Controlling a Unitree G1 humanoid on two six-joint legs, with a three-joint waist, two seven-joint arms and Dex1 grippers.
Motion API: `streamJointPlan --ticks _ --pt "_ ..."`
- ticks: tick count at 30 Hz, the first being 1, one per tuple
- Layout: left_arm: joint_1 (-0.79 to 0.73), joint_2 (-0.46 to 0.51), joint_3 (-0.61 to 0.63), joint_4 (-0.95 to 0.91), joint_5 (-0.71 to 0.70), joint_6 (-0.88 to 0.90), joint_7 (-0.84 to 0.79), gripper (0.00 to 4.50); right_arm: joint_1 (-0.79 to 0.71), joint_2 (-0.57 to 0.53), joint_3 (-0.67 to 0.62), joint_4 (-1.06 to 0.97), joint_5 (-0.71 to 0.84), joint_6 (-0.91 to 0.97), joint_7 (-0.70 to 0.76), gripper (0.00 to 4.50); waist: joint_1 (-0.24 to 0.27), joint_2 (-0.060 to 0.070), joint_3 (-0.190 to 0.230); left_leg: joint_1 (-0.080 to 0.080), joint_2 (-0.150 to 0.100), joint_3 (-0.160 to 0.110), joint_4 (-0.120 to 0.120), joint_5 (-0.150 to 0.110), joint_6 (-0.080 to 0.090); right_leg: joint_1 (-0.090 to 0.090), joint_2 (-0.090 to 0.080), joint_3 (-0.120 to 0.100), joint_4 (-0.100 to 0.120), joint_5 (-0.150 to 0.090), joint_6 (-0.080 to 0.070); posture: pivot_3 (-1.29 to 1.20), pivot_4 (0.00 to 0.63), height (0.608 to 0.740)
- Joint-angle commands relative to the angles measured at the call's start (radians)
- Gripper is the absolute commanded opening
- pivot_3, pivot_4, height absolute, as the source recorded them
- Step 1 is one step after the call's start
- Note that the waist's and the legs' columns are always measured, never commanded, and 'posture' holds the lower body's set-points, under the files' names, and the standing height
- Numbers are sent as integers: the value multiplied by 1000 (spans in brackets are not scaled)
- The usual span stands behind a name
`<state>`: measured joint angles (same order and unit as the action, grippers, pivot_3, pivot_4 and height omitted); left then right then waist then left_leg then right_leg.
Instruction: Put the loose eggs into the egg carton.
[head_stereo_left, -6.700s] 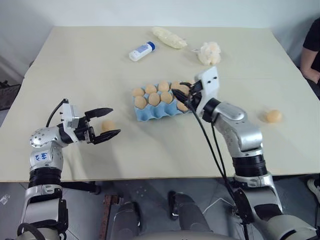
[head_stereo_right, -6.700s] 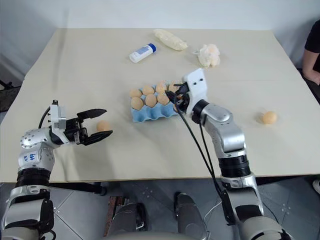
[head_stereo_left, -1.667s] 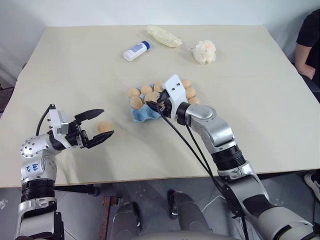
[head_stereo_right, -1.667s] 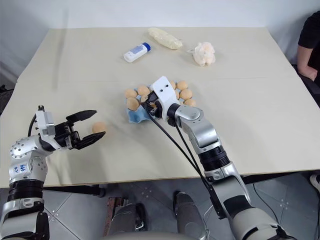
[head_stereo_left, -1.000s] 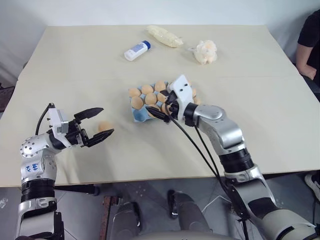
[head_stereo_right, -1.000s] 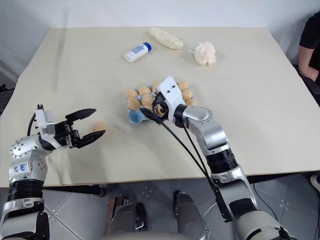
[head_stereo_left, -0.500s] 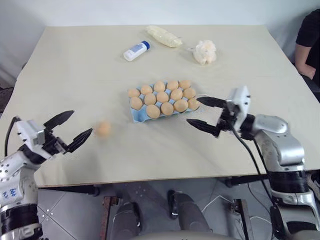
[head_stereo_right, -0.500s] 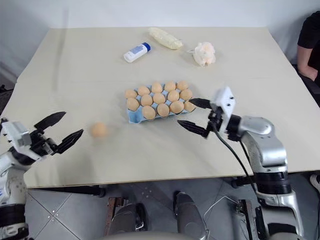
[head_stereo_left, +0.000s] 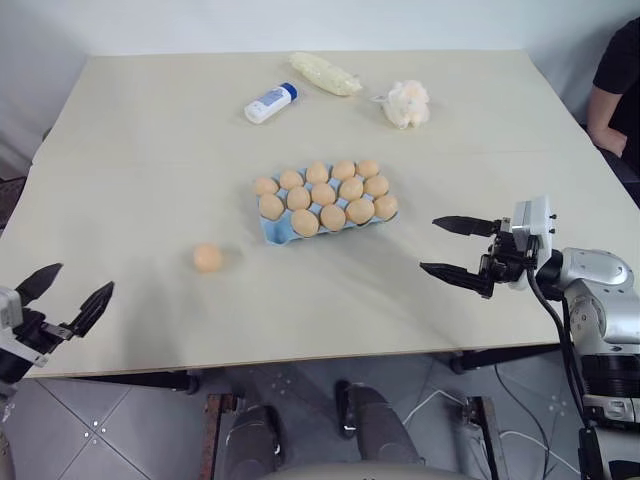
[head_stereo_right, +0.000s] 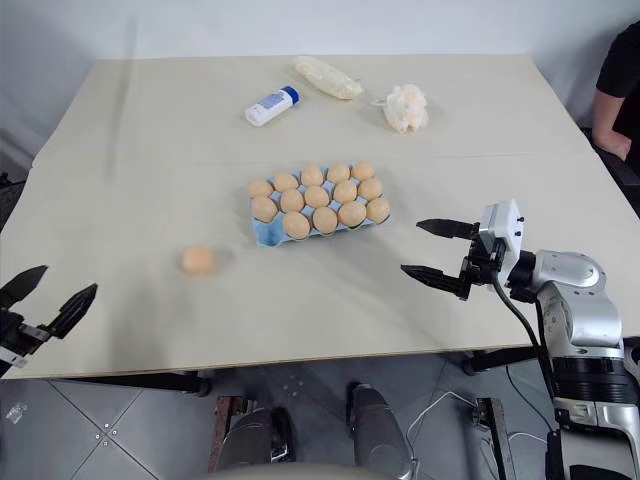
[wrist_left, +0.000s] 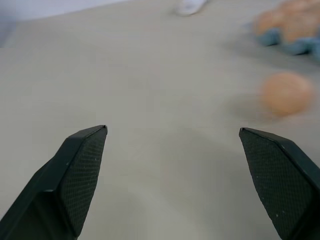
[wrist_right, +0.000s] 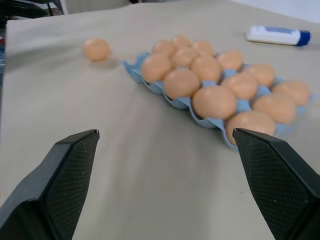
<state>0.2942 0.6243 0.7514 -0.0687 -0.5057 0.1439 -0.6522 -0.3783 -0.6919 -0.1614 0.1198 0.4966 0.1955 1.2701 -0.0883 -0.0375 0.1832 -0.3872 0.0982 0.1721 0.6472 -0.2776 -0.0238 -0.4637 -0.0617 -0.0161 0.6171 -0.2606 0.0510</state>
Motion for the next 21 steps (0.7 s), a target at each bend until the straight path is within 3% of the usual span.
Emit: streamJointPlan --ticks 1,13,21 --pt "47 -30 42 -78 -5 47 74 4500 -32 3 -7 -9 4 -21 -9 4487 2 0 0 0 0 0 0 0 0 0 0 0 0 0 0 0 150 740" --pt "-112 -127 -224 -269 41 84 198 4500 -75 18 6 -10 45 -34 84 4487 9 0 0 0 -4 0 0 -1 2 2 1 0 -2 2 4 0 150 740" --pt "-284 -180 -407 -191 116 137 270 4500 -75 25 17 -25 30 -24 47 4487 9 0 0 0 -3 0 1 1 3 2 2 0 0 6 10 0 150 740"
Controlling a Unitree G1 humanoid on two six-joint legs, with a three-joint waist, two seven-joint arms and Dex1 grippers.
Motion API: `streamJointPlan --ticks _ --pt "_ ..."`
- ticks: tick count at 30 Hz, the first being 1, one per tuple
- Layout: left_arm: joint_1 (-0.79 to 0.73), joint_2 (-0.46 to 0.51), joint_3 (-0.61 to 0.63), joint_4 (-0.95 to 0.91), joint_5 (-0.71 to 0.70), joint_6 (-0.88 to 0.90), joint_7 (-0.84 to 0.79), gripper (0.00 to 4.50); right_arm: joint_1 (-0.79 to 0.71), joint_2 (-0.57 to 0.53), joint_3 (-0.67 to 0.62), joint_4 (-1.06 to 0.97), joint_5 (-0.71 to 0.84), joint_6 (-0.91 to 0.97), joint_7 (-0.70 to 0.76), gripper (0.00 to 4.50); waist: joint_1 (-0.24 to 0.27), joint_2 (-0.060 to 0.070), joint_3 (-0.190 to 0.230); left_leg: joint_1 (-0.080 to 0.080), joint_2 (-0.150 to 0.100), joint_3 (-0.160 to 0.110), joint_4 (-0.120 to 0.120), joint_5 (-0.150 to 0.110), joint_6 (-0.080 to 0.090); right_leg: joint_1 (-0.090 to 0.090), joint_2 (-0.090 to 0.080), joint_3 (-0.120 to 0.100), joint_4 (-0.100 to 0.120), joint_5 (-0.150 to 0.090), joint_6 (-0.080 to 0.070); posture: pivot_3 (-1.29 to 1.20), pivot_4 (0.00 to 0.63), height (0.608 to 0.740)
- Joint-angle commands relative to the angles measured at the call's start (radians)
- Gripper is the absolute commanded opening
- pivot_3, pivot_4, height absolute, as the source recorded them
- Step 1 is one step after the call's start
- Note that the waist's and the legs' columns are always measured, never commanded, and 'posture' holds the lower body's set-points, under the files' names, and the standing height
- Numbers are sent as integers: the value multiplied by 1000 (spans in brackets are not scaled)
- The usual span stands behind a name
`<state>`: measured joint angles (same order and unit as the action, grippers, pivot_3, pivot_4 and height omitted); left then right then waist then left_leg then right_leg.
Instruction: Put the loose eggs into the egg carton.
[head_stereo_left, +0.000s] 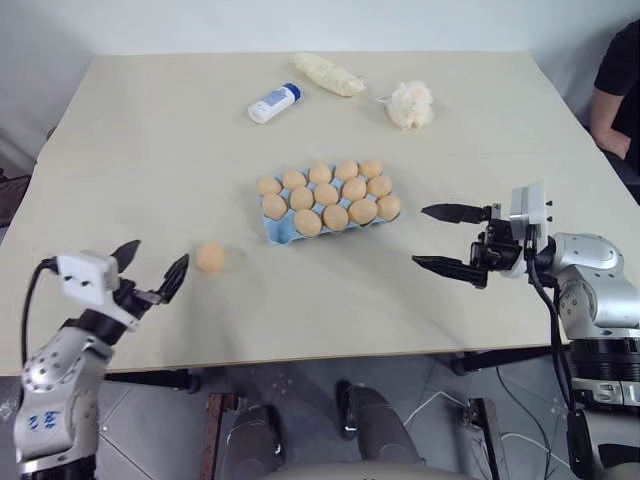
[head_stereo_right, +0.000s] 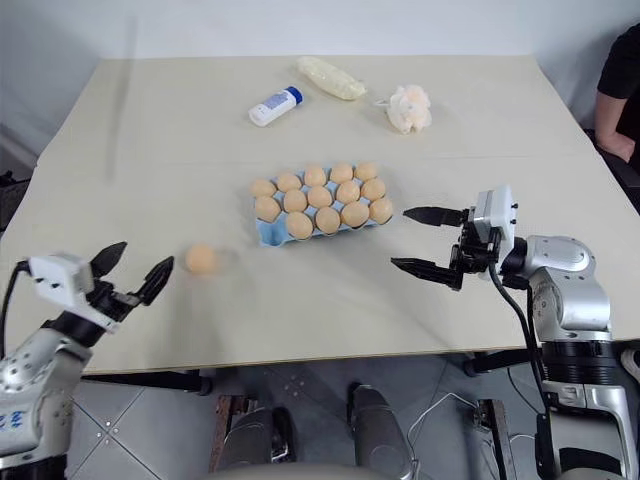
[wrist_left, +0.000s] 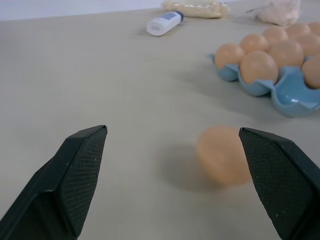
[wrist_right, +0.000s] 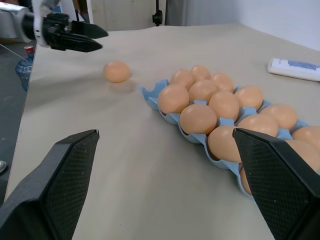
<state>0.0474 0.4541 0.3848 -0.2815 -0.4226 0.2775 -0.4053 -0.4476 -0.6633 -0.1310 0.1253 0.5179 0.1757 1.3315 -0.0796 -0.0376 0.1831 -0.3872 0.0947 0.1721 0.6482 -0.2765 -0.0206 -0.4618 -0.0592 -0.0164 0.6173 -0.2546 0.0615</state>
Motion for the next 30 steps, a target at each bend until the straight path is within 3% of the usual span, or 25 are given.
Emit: streamJointPlan --ticks 1,11,20,24,30 --pt "-47 -13 -49 30 40 5 28 4500 -4 -4 -13 -34 9 -3 -18 4487 0 0 0 0 0 0 0 0 0 0 0 0 0 0 0 0 150 740" --pt "-199 -16 -178 195 112 54 21 4500 25 -15 -18 -73 12 10 -64 4487 8 0 0 0 -1 0 1 2 3 0 -1 0 1 0 1 0 150 740" --pt "-216 -9 -184 225 113 28 -21 1914 48 -33 -32 -94 15 20 -86 4500 19 0 0 0 -1 0 1 2 3 0 0 0 1 0 1 0 150 740" --pt "-268 7 -168 254 108 -17 -51 1564 48 -37 -36 -95 17 17 -94 4500 27 0 0 0 -1 0 2 2 3 0 -1 0 2 1 1 0 150 740" --pt "-473 35 -199 377 80 -105 -212 1480 46 -35 -33 -95 15 9 -101 4500 44 0 0 -1 -2 2 4 3 4 1 -1 -1 2 1 2 0 150 740"
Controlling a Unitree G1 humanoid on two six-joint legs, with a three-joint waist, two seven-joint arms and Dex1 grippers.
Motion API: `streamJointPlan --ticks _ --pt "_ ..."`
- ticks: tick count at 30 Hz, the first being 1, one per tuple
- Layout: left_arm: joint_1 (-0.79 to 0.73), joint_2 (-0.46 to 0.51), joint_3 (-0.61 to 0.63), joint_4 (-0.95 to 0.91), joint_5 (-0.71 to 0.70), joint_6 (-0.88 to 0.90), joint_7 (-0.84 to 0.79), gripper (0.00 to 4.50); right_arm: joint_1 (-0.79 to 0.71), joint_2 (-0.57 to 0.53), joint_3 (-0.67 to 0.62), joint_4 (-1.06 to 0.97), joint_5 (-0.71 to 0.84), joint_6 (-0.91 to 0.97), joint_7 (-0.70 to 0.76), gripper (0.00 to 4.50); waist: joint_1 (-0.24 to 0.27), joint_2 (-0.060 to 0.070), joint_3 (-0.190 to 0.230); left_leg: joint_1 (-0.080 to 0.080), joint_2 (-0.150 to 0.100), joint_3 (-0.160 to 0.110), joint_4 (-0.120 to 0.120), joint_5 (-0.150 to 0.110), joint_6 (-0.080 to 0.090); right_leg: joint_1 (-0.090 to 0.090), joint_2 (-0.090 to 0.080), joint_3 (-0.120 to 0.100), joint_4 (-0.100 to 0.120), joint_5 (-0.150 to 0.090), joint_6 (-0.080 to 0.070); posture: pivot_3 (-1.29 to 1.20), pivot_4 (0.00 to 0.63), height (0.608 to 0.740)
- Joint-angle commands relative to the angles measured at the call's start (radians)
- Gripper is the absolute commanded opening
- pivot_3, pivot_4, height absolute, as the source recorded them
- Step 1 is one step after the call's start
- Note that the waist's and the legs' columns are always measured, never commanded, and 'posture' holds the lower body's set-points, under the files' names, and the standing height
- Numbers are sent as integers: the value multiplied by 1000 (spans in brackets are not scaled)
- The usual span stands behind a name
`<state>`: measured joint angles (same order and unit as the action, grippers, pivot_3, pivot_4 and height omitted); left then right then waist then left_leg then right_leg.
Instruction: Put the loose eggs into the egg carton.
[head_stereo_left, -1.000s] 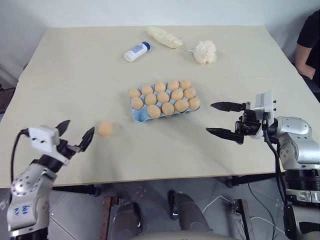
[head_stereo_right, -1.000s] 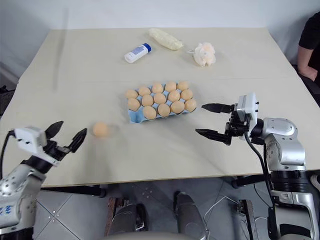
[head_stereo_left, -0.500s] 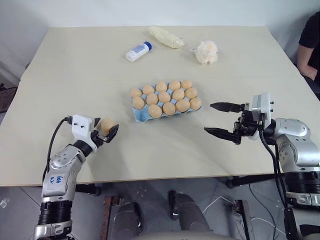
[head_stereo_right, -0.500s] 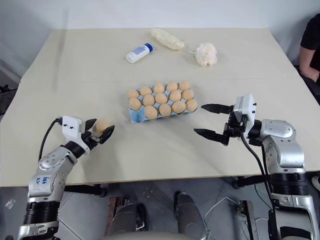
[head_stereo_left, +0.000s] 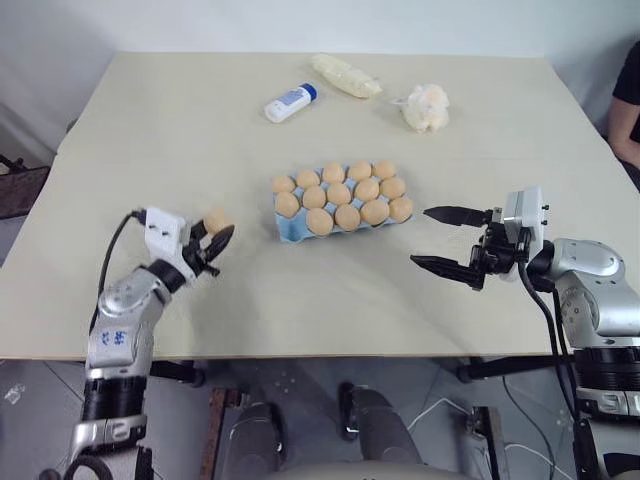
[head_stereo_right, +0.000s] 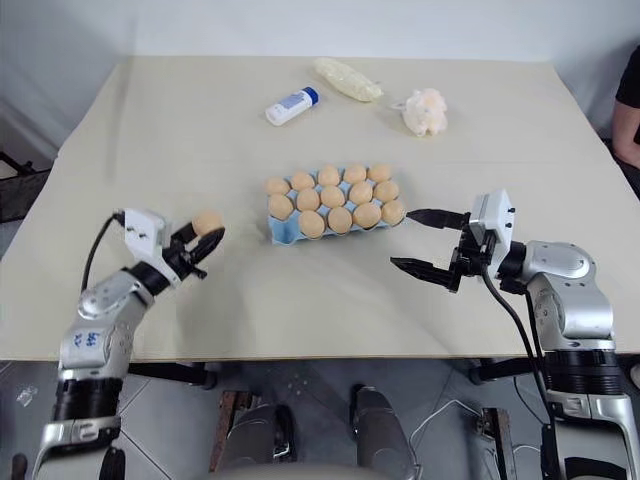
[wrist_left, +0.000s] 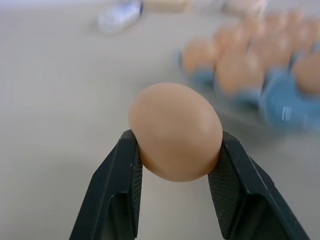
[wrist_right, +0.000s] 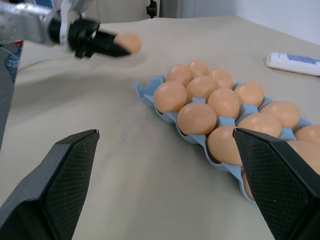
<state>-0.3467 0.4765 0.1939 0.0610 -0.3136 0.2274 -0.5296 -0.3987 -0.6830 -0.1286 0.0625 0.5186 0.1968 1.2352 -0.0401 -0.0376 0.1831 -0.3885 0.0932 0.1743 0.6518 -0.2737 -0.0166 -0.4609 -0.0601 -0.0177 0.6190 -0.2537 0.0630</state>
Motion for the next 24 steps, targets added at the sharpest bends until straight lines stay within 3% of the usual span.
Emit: streamJointPlan --ticks 1,10,16,24 --pt "-125 9 -27 73 -33 -77 -139 1480 -1 -13 -36 -35 16 -14 -7 4500 8 0 0 0 0 0 0 0 0 0 0 0 0 0 0 0 150 740" --pt "-326 -24 -152 329 -9 -145 -420 1480 41 -5 -52 -77 23 -20 -35 4500 13 0 0 -1 1 2 -1 0 -1 -1 2 -3 -1 0 0 0 150 740" --pt "-435 -78 -177 539 21 -232 -481 1480 90 0 -81 -111 29 -27 -64 4500 11 0 0 -2 1 2 2 0 0 0 2 -2 0 0 0 0 150 740" --pt "-482 -93 -200 643 77 -280 -509 1480 131 -4 -97 -142 34 -30 -95 4500 12 0 0 -2 1 0 3 0 0 0 2 -3 1 0 0 0 150 740"
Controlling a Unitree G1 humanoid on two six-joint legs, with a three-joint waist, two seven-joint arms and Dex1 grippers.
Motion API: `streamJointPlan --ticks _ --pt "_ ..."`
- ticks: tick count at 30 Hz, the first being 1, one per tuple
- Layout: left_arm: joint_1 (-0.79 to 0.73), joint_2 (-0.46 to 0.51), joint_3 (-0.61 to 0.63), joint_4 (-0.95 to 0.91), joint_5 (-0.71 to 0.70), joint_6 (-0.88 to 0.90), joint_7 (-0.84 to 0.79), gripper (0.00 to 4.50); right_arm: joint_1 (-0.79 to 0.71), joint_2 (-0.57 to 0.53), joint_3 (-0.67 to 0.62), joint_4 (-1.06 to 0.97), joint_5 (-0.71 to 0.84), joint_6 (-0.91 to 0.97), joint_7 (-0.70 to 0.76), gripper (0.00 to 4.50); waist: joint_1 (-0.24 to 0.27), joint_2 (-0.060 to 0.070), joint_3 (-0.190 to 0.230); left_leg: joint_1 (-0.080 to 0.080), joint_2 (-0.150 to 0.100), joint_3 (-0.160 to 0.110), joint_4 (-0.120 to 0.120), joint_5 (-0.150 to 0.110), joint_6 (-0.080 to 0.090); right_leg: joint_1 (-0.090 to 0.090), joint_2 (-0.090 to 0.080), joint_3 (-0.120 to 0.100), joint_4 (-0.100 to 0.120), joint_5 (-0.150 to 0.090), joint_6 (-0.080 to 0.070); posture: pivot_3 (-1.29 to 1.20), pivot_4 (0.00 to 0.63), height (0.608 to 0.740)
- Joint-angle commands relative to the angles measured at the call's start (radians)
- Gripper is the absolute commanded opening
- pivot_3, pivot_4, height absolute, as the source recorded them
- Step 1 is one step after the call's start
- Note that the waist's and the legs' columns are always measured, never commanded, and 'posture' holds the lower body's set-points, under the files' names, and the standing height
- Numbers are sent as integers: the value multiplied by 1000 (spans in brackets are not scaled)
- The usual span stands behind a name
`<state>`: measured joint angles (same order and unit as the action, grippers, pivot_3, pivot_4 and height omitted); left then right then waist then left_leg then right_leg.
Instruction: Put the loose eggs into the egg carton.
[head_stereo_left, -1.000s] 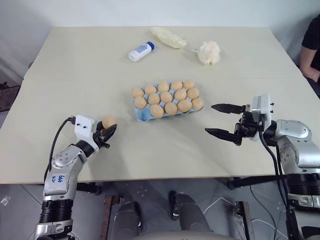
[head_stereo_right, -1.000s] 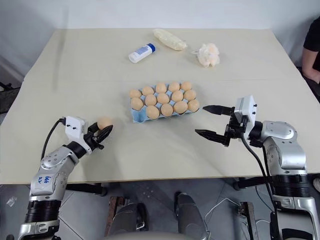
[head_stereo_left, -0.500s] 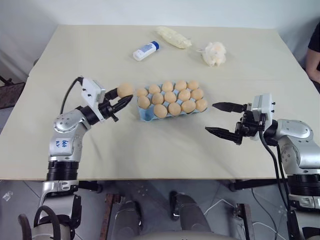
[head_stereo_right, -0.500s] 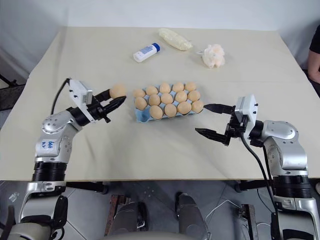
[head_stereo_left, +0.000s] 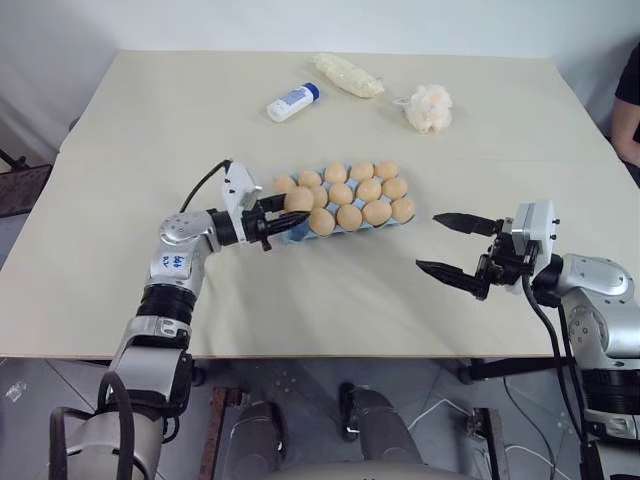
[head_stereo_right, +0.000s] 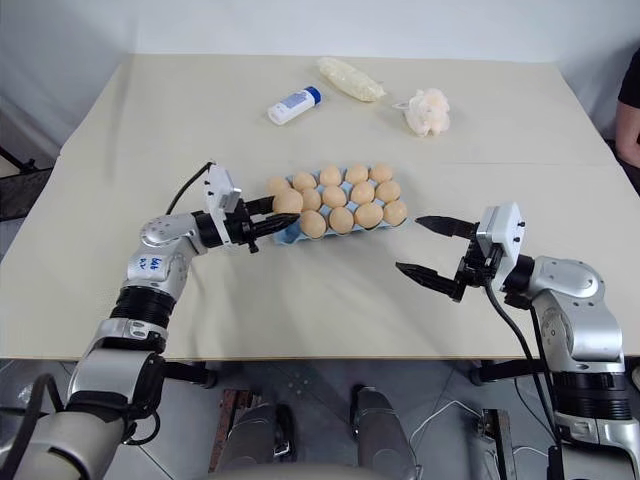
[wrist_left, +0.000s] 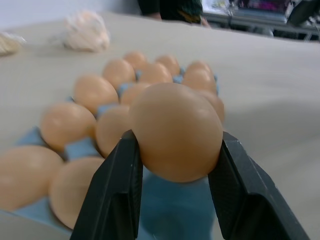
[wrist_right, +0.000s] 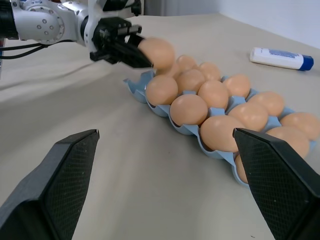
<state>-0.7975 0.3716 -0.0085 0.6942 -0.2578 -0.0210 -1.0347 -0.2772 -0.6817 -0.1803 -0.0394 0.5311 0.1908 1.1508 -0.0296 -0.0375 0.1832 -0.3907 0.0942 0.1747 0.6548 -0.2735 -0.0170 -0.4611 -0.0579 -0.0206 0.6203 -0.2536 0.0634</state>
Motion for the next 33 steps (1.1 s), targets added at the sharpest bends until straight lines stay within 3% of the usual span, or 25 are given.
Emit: streamJointPlan --ticks 1,10,20,25,30,33 --pt "-33 14 4 12 26 -28 2 1480 12 -5 -47 -43 22 -23 -13 4500 1 0 0 0 0 0 0 0 0 0 0 0 0 0 0 0 150 740" --pt "-47 25 15 13 48 -27 44 4432 6 -7 -44 -33 20 -27 -19 4500 1 0 0 0 0 0 2 0 0 0 0 0 1 0 0 0 150 740" --pt "-28 36 118 -123 -68 -20 31 4478 -21 -21 -49 -9 18 -33 2 4500 1 0 0 -1 0 0 3 0 0 0 0 0 2 0 0 0 150 740" --pt "68 123 171 -242 -119 136 36 4478 -21 -48 -62 11 17 -35 28 4500 -4 0 0 0 0 0 2 0 0 0 0 1 3 0 0 0 150 740" --pt "241 260 206 -303 -127 136 -67 4478 -27 -55 -60 36 14 -38 39 4500 -8 0 0 1 2 0 3 0 0 0 1 1 4 0 -1 0 150 740" --pt "291 283 230 -325 -152 137 -76 4478 -34 -52 -50 59 12 -40 51 4500 -1 0 0 1 2 0 3 0 0 0 1 0 5 -1 -2 0 150 740"
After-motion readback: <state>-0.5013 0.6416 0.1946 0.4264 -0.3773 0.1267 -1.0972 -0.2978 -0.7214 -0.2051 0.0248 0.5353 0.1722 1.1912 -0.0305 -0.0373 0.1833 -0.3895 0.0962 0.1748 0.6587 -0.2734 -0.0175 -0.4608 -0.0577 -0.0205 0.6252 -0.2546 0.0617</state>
